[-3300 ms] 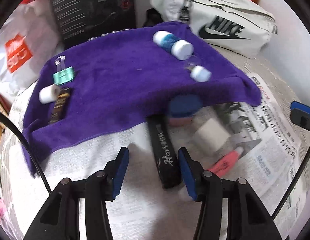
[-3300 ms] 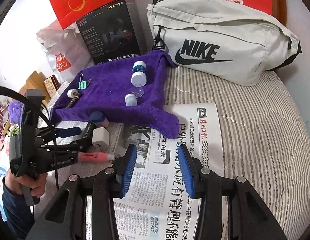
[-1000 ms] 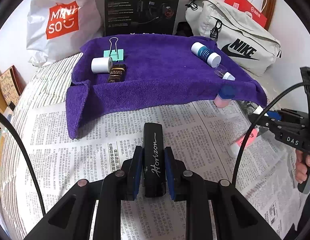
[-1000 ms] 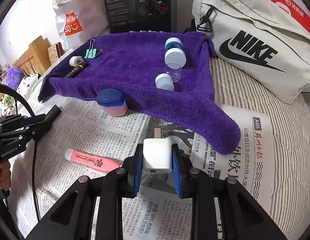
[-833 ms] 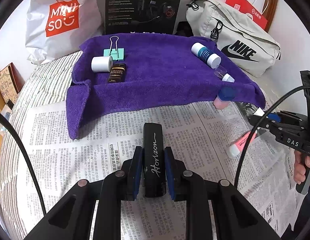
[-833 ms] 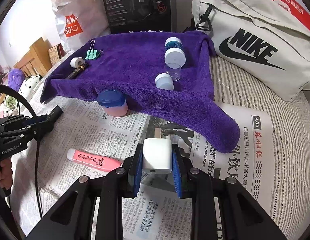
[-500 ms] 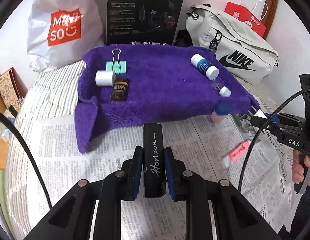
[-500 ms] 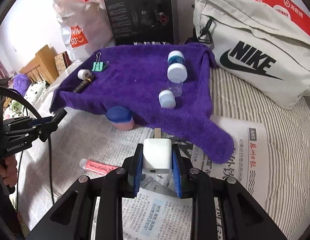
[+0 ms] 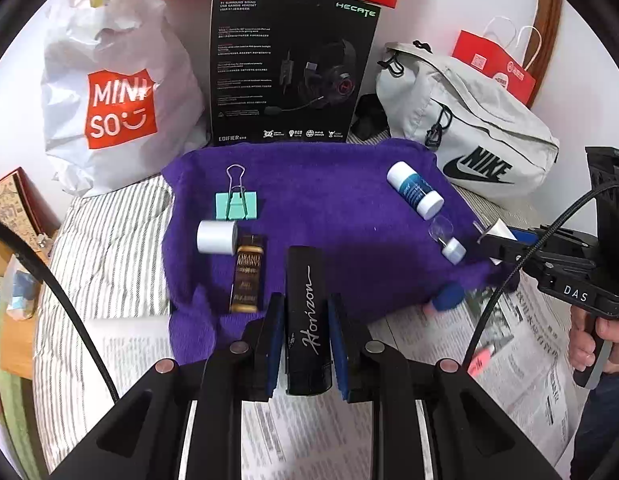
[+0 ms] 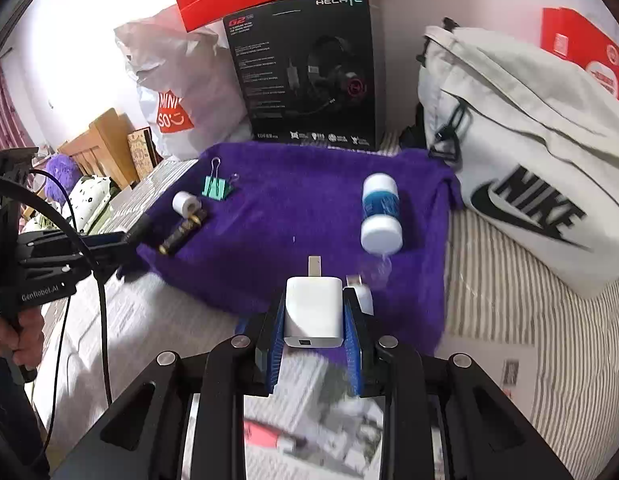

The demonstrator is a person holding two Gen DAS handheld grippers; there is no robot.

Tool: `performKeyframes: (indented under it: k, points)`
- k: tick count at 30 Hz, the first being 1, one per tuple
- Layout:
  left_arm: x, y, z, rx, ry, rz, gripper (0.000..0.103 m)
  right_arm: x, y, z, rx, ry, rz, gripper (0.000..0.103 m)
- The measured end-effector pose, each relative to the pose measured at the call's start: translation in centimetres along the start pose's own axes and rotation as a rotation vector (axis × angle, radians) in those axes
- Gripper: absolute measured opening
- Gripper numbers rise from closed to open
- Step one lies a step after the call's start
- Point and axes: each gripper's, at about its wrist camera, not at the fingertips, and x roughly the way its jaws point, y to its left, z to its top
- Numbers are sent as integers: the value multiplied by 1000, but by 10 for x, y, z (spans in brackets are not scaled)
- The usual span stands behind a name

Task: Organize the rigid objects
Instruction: 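Carry the white charger and the Horizon marker toward the purple towel, then set the white charger on the towel with the right gripper while the left sets the marker beside the bottle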

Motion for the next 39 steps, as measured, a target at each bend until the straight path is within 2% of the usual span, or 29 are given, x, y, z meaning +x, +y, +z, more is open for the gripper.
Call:
performKeyframes:
  k: [5, 13, 21, 31, 34, 35, 39]
  points:
    - [19, 10, 9, -30, 21, -8, 21, 22, 5, 20, -22, 14, -16, 26]
    - [25, 29, 13, -62, 28, 0, 21, 74, -1, 46, -5, 69, -51, 26]
    - [32, 38, 15, -77, 31, -3, 21, 114, -9, 51, -4, 138, -94, 26]
    - [39, 38, 17, -74, 41, -16, 21, 119, -5, 48, -53, 129, -125, 27]
    - [42, 37, 20, -74, 46, -21, 21, 119, -5, 50, -49, 146, -115, 33]
    - [42, 36, 20, -70, 48, -24, 21, 118, -5, 50, -43, 147, -107, 39]
    - [47, 33, 25, -63, 57, -26, 21, 102, -4, 47, -51, 129, -108, 41]
